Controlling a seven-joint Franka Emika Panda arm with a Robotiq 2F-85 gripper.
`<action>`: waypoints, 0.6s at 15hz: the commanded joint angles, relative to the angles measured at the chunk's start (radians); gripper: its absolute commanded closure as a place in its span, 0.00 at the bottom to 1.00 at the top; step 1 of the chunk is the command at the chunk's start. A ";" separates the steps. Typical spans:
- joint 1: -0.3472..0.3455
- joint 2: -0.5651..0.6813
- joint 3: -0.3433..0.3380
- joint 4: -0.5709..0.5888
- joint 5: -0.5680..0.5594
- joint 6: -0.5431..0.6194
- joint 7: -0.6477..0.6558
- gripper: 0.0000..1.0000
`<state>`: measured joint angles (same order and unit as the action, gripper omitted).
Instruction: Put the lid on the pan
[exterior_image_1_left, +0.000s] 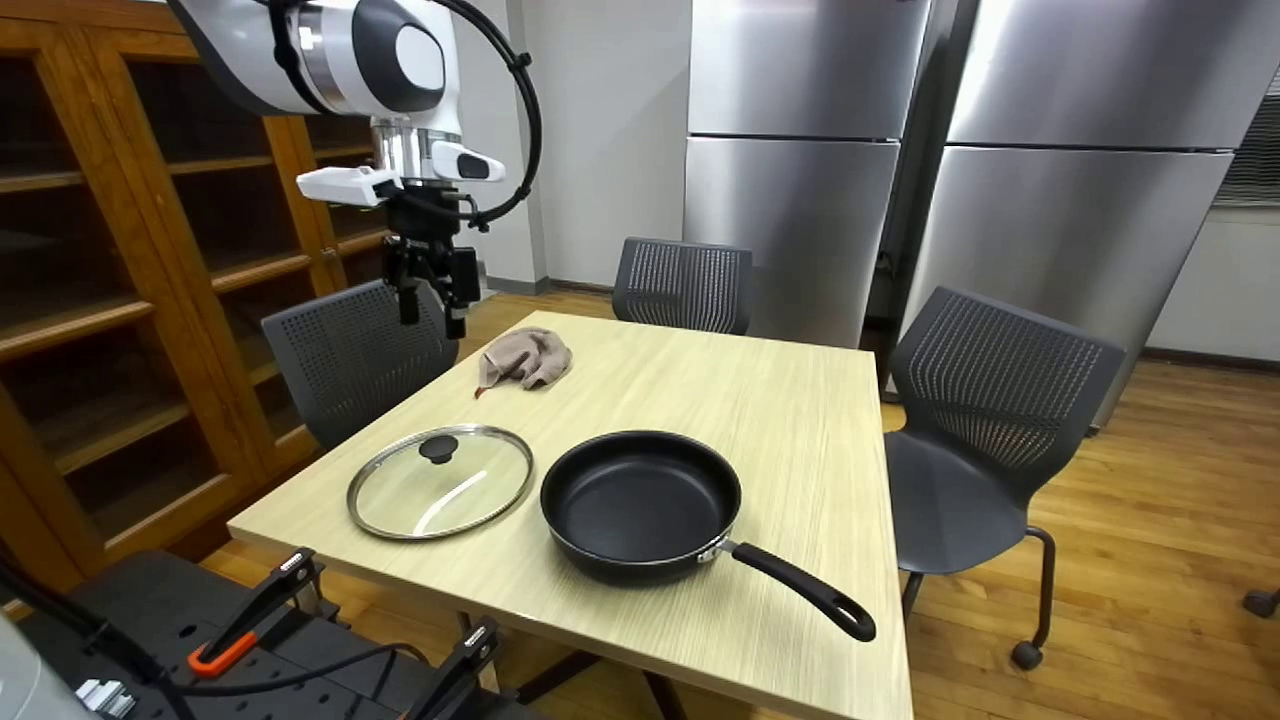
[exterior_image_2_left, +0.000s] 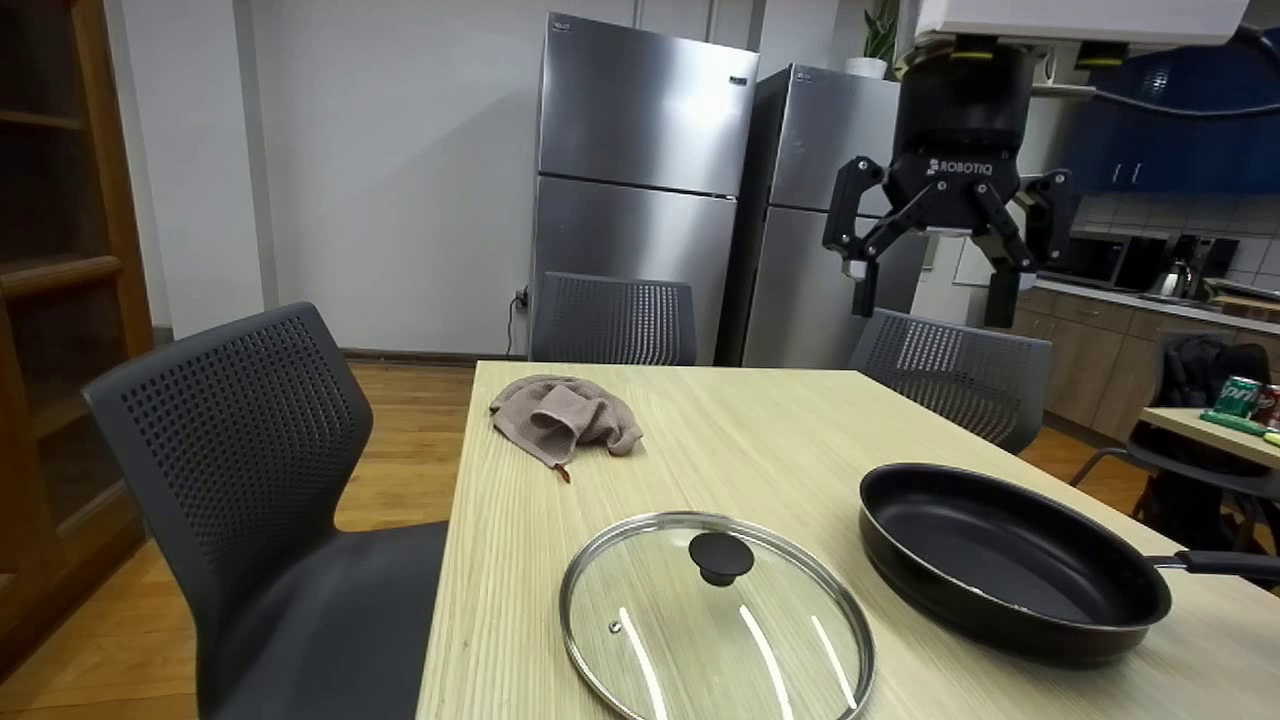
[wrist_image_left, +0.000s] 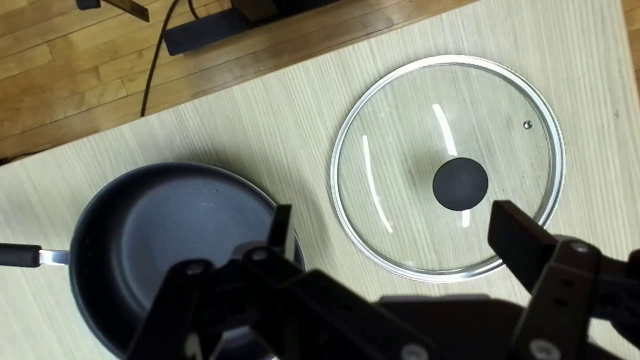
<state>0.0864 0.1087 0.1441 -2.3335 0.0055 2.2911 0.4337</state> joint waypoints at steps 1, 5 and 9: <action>0.019 0.000 -0.020 0.003 0.003 -0.003 -0.003 0.00; 0.026 0.014 -0.020 0.013 -0.014 0.001 0.023 0.00; 0.057 0.075 -0.019 0.052 -0.036 0.000 0.055 0.00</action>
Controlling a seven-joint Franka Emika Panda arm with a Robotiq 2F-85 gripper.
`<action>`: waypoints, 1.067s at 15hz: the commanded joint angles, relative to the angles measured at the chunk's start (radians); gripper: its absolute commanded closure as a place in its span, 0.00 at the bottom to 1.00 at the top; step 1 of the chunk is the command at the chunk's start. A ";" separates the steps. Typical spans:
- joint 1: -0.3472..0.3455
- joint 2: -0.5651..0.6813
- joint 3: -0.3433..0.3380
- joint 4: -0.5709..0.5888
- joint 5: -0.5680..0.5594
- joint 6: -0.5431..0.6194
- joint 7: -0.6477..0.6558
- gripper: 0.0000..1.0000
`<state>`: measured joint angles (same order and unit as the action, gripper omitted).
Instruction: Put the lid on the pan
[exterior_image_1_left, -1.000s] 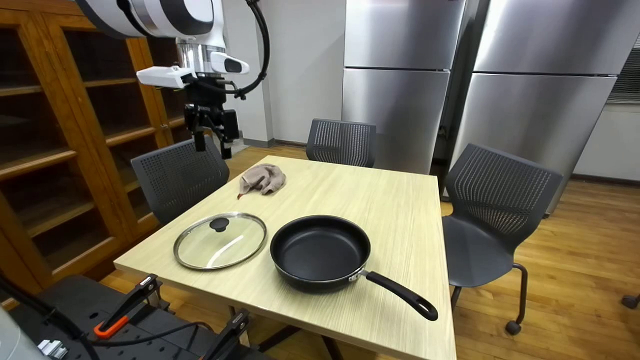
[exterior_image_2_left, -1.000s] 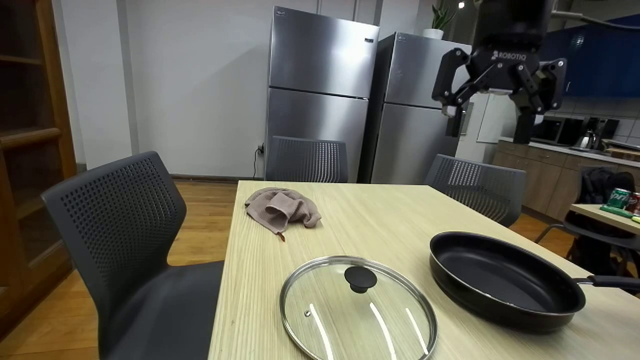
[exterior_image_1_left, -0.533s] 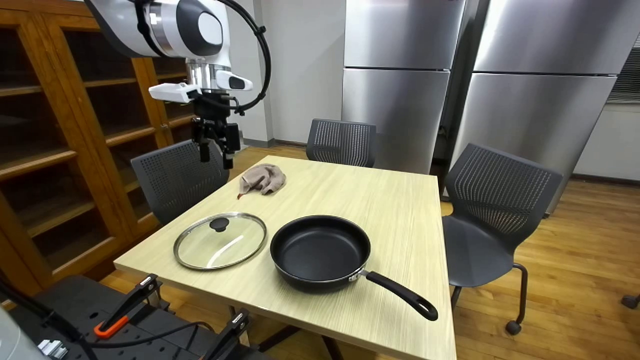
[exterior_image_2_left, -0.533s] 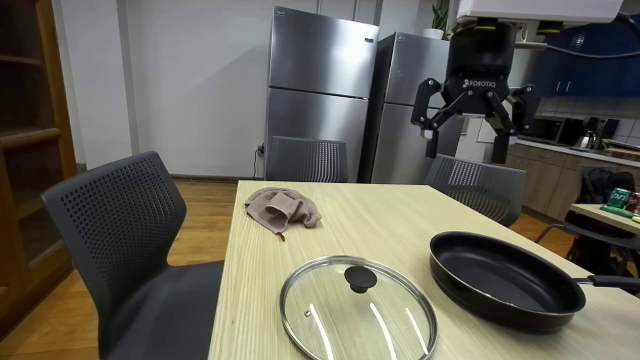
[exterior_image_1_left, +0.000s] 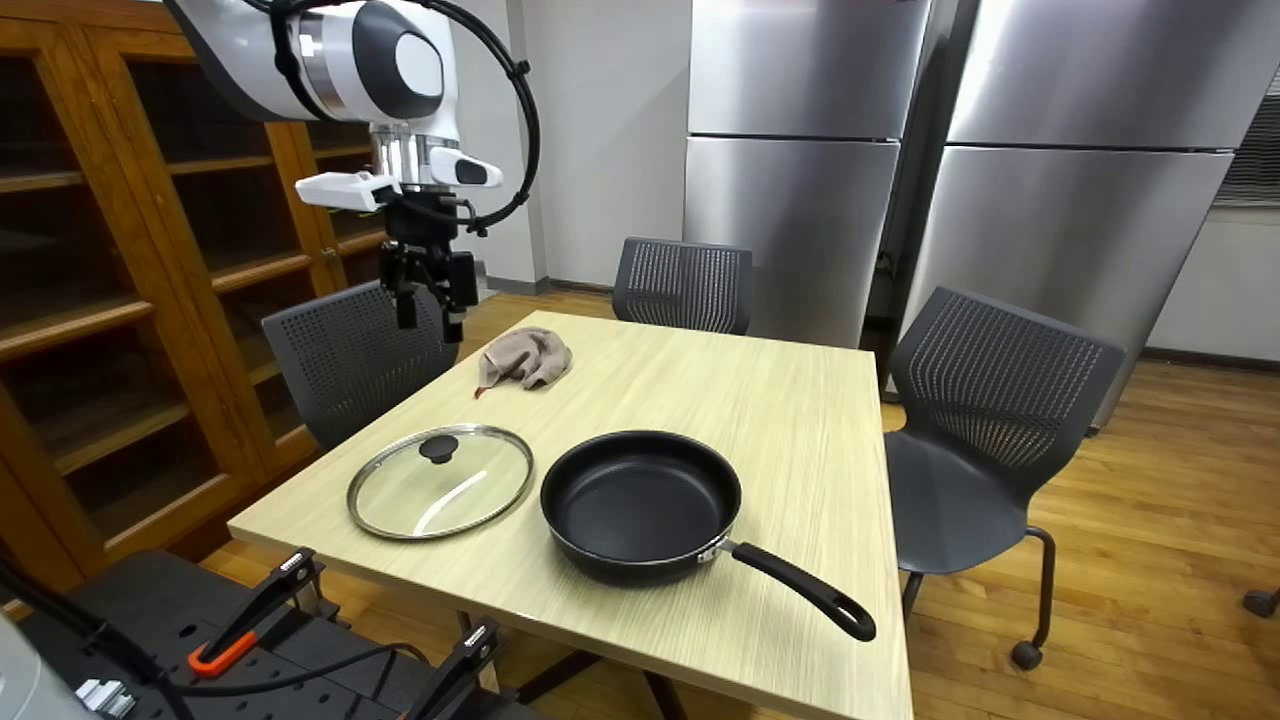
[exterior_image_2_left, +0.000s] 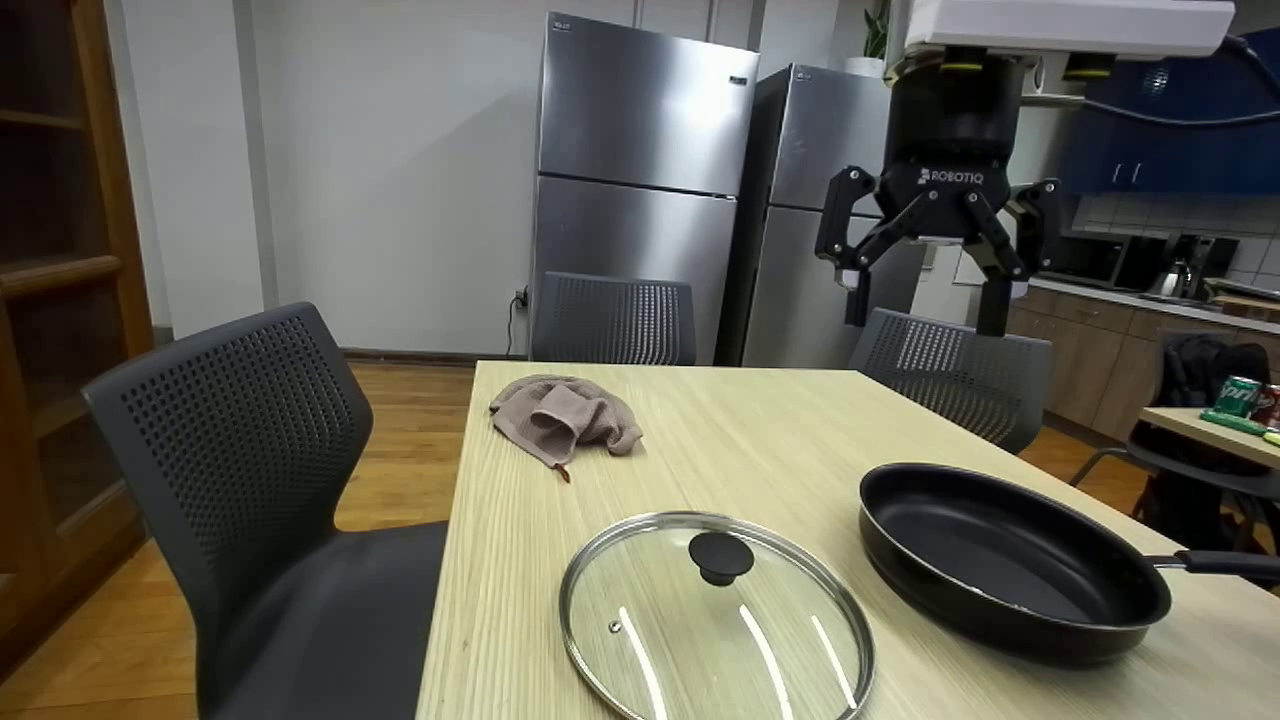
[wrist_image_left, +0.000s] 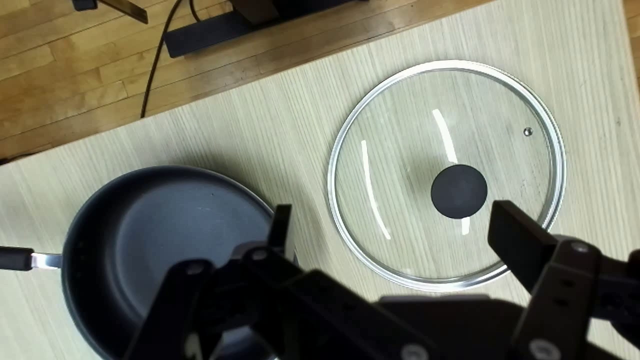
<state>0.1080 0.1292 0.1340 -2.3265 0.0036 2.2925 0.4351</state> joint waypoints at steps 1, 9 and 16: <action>0.045 0.073 -0.010 0.054 -0.039 0.003 0.064 0.00; 0.141 0.279 -0.072 0.195 -0.124 0.052 0.234 0.00; 0.183 0.450 -0.102 0.342 -0.095 0.046 0.223 0.00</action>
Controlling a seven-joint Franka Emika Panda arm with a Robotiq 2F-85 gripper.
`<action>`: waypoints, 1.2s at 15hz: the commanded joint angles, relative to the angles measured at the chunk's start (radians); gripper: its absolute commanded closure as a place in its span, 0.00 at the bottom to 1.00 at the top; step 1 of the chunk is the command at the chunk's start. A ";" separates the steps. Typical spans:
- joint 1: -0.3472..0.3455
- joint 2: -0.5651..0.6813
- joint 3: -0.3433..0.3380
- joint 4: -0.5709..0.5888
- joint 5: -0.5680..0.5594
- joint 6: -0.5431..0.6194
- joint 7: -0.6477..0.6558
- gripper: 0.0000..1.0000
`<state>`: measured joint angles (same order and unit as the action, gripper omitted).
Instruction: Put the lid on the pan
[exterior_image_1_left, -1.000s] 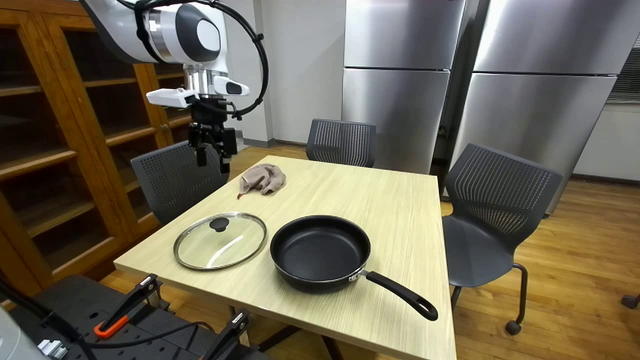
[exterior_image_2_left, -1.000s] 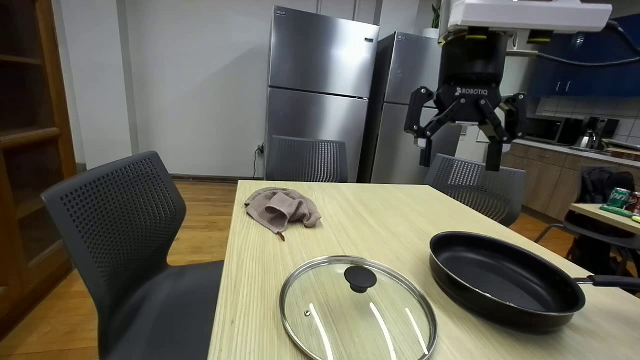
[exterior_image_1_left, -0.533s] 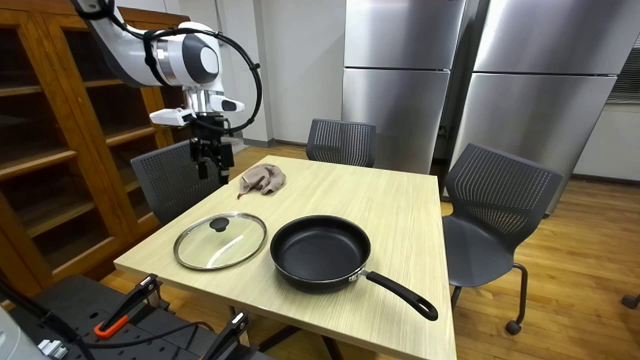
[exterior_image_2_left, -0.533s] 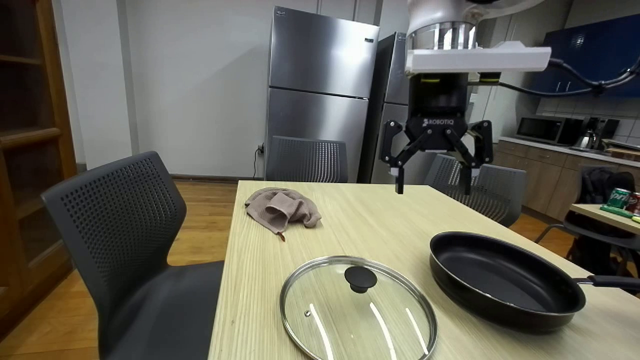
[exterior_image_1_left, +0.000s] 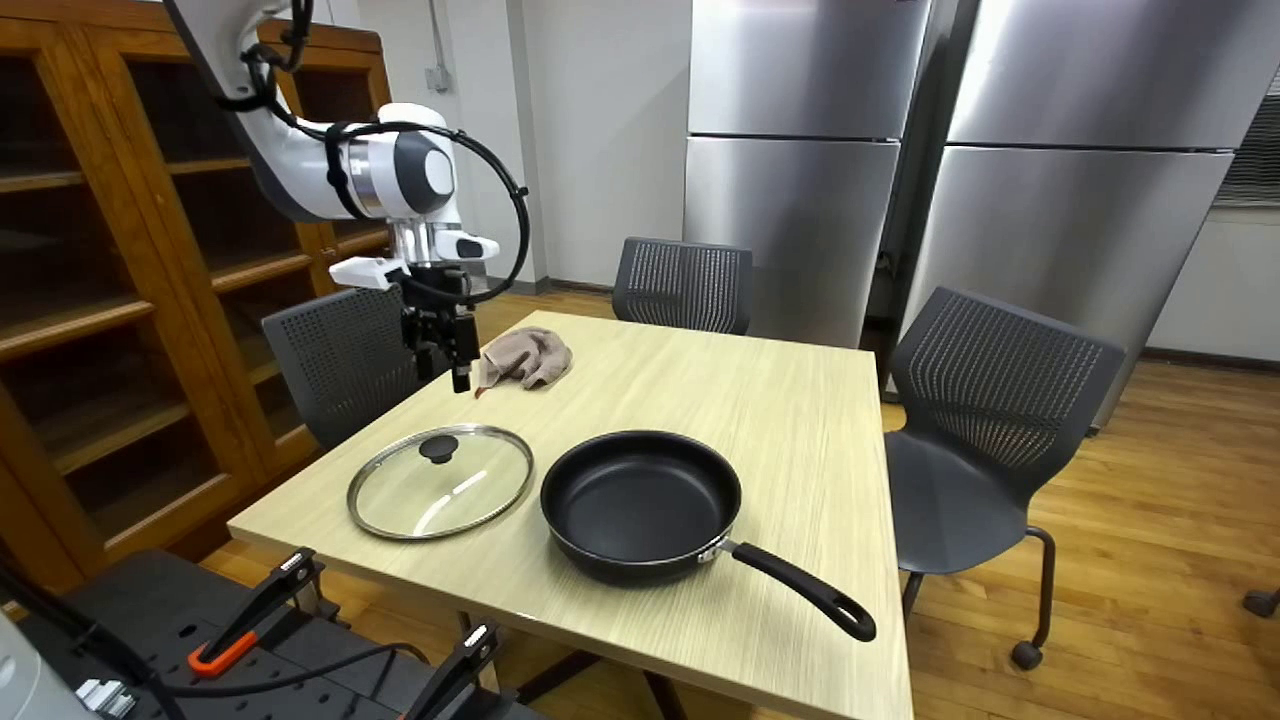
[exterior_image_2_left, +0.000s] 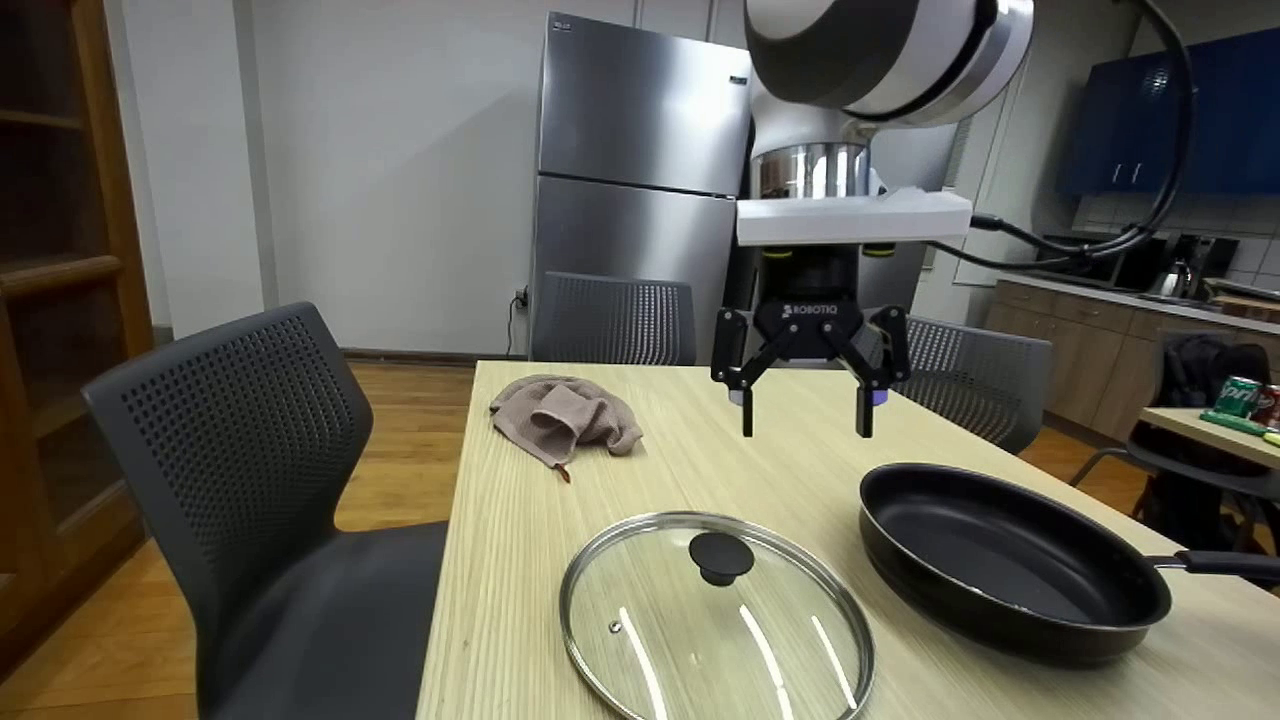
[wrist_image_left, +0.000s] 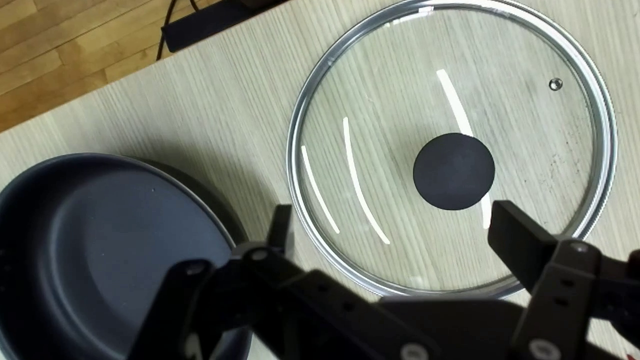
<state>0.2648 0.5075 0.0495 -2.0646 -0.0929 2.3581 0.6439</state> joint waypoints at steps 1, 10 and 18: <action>0.030 0.093 -0.019 0.098 0.004 -0.022 0.011 0.00; 0.041 0.145 -0.028 0.116 0.014 -0.021 -0.009 0.00; 0.057 0.203 -0.036 0.164 -0.004 0.013 -0.027 0.00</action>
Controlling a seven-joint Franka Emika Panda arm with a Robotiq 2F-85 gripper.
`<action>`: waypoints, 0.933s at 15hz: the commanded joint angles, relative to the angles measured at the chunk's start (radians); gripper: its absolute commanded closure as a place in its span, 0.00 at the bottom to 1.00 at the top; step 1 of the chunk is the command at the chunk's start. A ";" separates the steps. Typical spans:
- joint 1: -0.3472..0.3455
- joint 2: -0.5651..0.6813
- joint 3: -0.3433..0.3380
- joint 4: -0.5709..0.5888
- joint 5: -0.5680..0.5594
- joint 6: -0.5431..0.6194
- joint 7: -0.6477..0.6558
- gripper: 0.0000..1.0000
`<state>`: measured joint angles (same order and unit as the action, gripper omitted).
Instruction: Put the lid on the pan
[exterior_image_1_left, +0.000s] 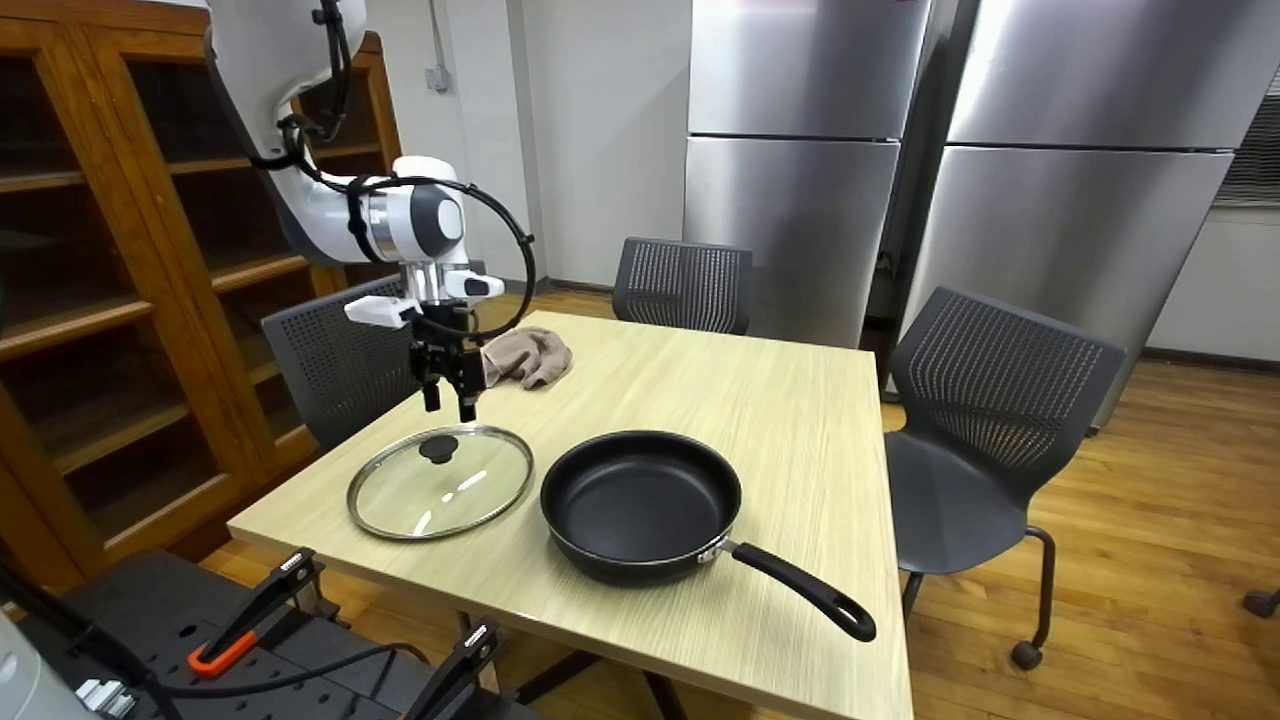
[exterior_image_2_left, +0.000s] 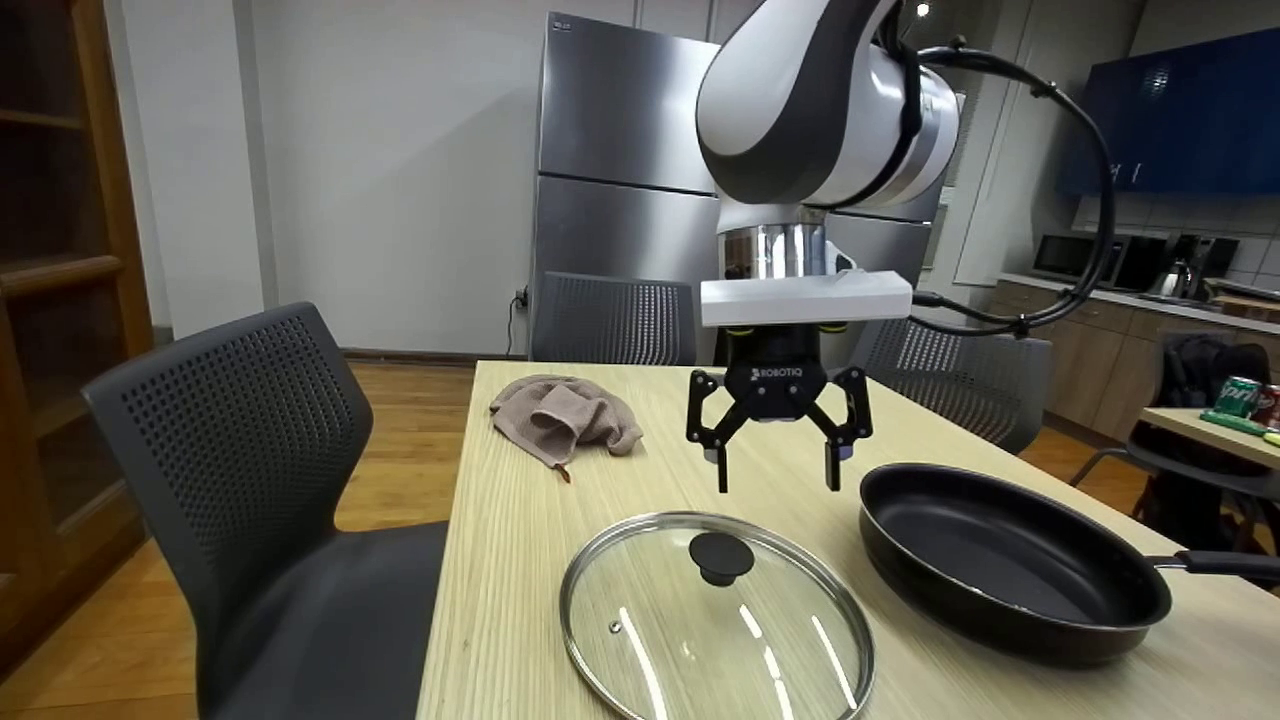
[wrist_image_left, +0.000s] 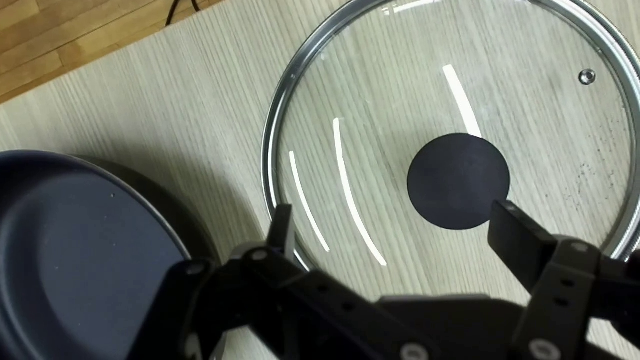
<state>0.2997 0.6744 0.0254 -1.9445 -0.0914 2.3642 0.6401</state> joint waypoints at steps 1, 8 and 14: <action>0.028 0.048 -0.013 0.057 -0.008 0.007 -0.025 0.00; 0.033 0.119 -0.011 0.115 -0.005 0.038 -0.114 0.00; 0.026 0.152 0.002 0.130 0.003 0.076 -0.229 0.00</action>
<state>0.3237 0.8034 0.0244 -1.8425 -0.0917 2.4329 0.4715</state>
